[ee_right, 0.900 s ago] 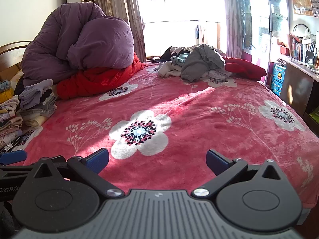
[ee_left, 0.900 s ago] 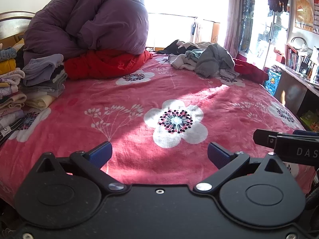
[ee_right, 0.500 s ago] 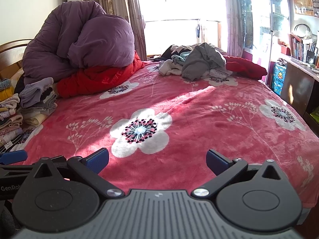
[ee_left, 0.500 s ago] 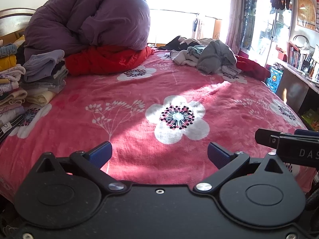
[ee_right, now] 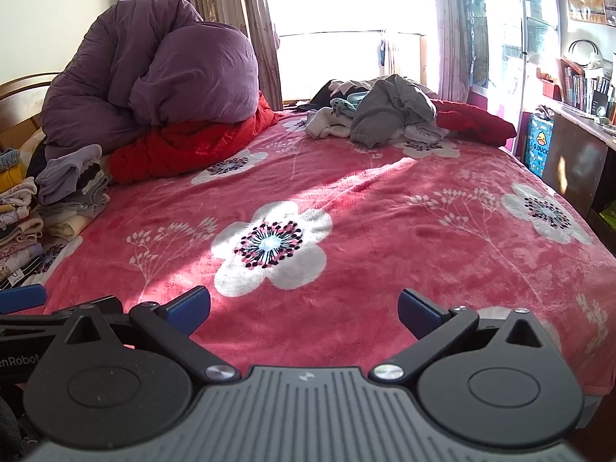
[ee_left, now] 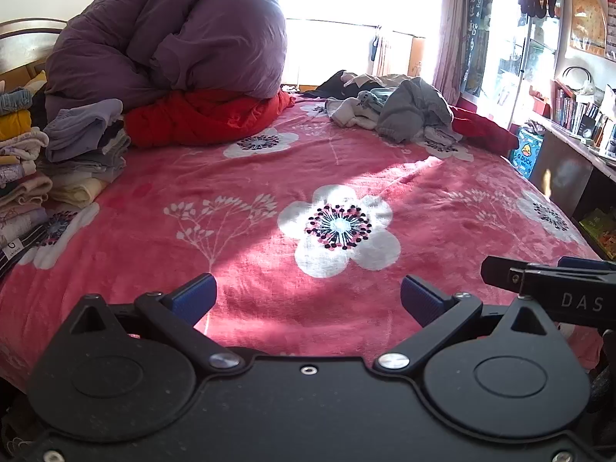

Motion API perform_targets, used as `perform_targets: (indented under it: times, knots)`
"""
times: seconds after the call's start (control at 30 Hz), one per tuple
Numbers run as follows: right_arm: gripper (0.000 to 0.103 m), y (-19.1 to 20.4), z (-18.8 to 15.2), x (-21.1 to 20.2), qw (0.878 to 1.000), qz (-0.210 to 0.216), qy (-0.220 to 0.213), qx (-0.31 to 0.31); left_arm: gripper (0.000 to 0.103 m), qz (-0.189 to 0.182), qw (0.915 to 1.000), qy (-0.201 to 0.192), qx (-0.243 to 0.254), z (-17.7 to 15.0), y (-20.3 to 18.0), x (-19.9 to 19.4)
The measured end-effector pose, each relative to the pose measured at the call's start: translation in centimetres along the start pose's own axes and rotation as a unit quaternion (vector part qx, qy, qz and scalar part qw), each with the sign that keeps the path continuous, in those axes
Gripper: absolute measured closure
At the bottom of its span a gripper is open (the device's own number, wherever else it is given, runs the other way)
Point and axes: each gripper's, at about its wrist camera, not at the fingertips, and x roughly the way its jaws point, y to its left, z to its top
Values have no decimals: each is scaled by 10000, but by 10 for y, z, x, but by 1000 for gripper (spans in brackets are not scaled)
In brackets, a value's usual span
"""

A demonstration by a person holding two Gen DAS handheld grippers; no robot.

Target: Fold clothes

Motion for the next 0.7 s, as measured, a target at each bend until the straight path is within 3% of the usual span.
perform_targets:
  times: [0.17, 0.5, 0.7]
  knots:
    - [0, -6, 1, -8, 9996, 193, -91, 161, 0, 16, 10000, -52, -3, 0, -2, -4]
    - [0, 3, 5, -19, 9995, 68, -297, -15, 0, -291, 9990, -239, -223, 2, 8, -14]
    - [0, 11, 11, -24, 9989, 26, -436, -181, 0, -320, 9986, -420, -23, 11, 9, -20]
